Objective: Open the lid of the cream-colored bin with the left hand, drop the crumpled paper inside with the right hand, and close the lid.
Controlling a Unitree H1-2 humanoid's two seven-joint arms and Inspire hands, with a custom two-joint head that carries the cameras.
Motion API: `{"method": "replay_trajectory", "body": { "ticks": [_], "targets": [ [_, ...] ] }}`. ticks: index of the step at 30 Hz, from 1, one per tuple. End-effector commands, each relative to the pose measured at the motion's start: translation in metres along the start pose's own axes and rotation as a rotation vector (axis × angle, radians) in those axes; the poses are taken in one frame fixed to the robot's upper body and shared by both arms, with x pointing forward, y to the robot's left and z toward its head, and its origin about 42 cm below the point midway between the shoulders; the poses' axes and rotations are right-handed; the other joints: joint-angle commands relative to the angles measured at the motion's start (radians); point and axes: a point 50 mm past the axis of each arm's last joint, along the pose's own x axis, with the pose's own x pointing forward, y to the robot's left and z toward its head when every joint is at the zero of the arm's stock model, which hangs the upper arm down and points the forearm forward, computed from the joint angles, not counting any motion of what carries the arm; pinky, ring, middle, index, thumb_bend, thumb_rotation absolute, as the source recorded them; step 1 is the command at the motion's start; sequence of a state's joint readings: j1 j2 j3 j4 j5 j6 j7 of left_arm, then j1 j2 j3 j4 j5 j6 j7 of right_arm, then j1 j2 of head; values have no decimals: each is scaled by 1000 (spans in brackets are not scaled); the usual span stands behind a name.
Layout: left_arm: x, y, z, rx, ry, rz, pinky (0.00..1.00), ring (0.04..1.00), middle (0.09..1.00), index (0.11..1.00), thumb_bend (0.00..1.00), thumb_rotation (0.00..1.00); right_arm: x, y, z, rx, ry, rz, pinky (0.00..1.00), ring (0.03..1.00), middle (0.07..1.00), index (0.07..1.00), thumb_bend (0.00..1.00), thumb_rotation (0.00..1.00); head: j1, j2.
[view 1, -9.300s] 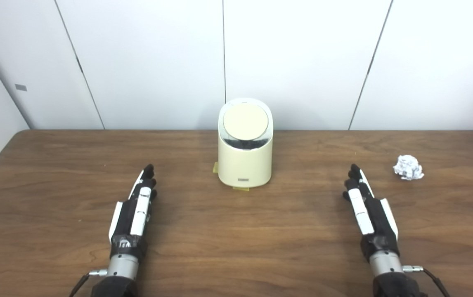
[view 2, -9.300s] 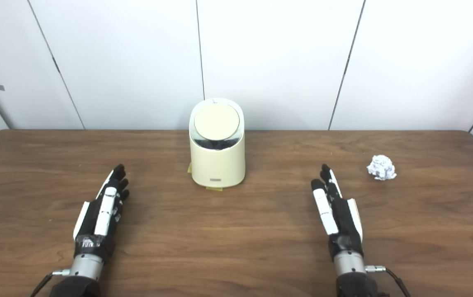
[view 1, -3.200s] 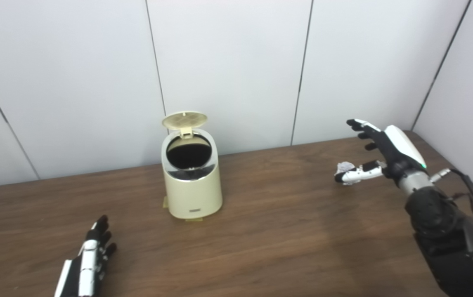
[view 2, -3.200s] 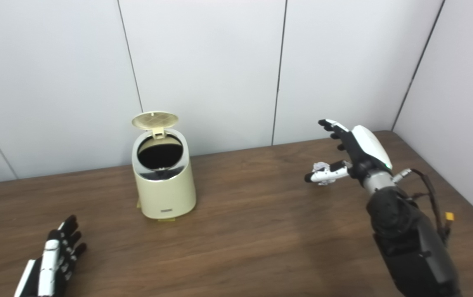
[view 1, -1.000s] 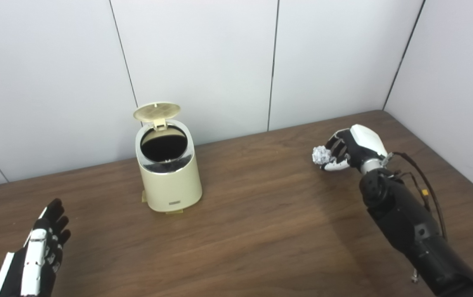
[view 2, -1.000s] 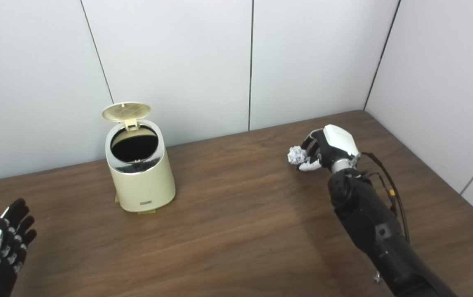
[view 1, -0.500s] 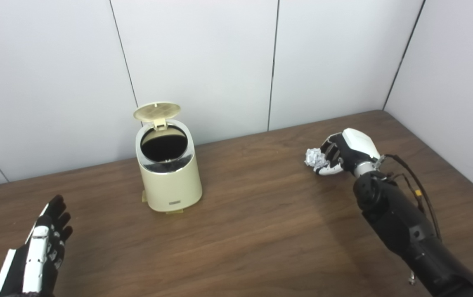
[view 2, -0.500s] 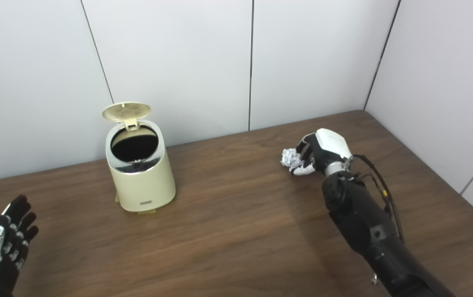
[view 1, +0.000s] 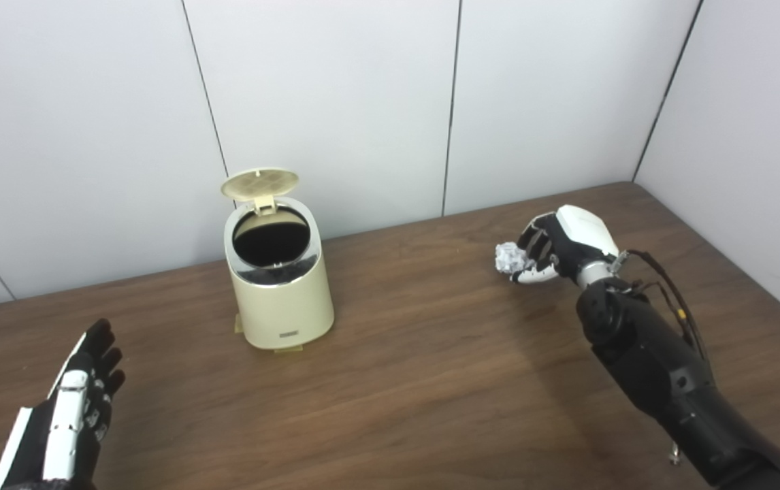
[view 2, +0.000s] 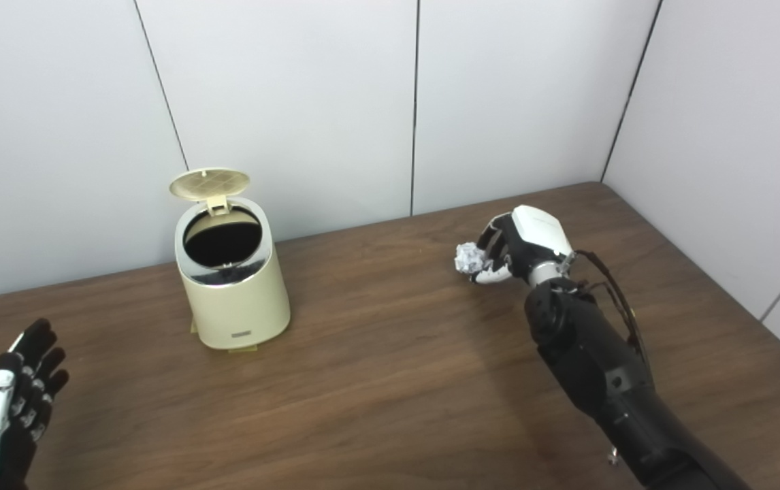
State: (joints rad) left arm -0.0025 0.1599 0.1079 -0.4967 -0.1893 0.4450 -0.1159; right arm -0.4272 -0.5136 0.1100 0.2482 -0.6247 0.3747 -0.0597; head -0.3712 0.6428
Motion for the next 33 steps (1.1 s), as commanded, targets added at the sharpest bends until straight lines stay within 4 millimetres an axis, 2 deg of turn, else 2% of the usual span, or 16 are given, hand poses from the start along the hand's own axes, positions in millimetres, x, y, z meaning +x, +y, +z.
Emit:
{"method": "replay_trajectory", "body": {
  "ticks": [1, 9, 15, 17, 19, 22, 27, 28, 29, 30, 31, 32, 33],
  "targets": [
    [8, -1, 12, 22, -81, -10, 1000, 1000, 1000, 1000, 380, 897, 11, -38, 17, 29, -89, -143, 291, 382, 489, 538, 491, 0, 0, 0],
    [9, -3, 7, 19, -88, -2, 1000, 1000, 1000, 1000, 406, 860, 4, -61, 32, 28, -161, -223, 300, 388, 490, 531, 494, 0, 10, -5],
    [8, -2, 3, 12, -80, 1, 1000, 1000, 1000, 1000, 418, 860, -1, -75, 45, 1, -152, -225, 307, 391, 501, 526, 494, 0, 9, -9],
    [8, -2, 3, 14, -78, 2, 1000, 1000, 1000, 1000, 433, 852, 0, -76, 45, -2, -149, -221, 301, 396, 508, 529, 494, 0, 13, -9],
    [7, -2, 2, 12, -81, -1, 1000, 1000, 1000, 1000, 432, 851, 0, -75, 44, -17, -151, -218, 354, 398, 496, 517, 499, 0, 14, -8],
    [7, -1, 3, 11, -83, 0, 1000, 1000, 1000, 1000, 422, 859, 0, -73, 44, -18, -155, -224, 382, 401, 489, 511, 502, 0, 15, -7],
    [6, 0, 4, 7, -92, -3, 1000, 1000, 1000, 1000, 401, 850, 3, -65, 38, 18, -143, -173, 340, 397, 488, 528, 498, 0, 15, -1],
    [6, 1, 4, 9, -89, -3, 1000, 1000, 1000, 1000, 392, 850, 3, -63, 37, -3, -153, -149, 363, 400, 495, 543, 497, 0, 13, -2],
    [5, 1, 4, 10, -86, -2, 1000, 1000, 1000, 1000, 395, 850, 3, -62, 39, -26, -157, -111, 440, 407, 504, 535, 507, 0, 12, -1],
    [5, 1, 4, 13, -83, 0, 1000, 1000, 1000, 1000, 401, 850, 3, -61, 40, -43, -151, -71, 466, 489, 572, 609, 724, 37, 12, 0],
    [5, 1, 4, 14, -82, 2, 1000, 1000, 1000, 1000, 409, 850, 4, -59, 41, -59, -143, -23, 377, 453, 536, 676, 867, 79, 12, 0],
    [6, 1, 3, 15, -83, 1, 1000, 1000, 1000, 1000, 413, 844, 4, -58, 43, -69, -145, 33, 265, 345, 433, 727, 933, 125, 12, 0],
    [6, 1, 3, 15, -84, -1, 1000, 1000, 1000, 1000, 417, 841, 4, -56, 45, -79, -150, 78, 292, 411, 491, 776, 967, 171, 12, 0]
  ]
}}
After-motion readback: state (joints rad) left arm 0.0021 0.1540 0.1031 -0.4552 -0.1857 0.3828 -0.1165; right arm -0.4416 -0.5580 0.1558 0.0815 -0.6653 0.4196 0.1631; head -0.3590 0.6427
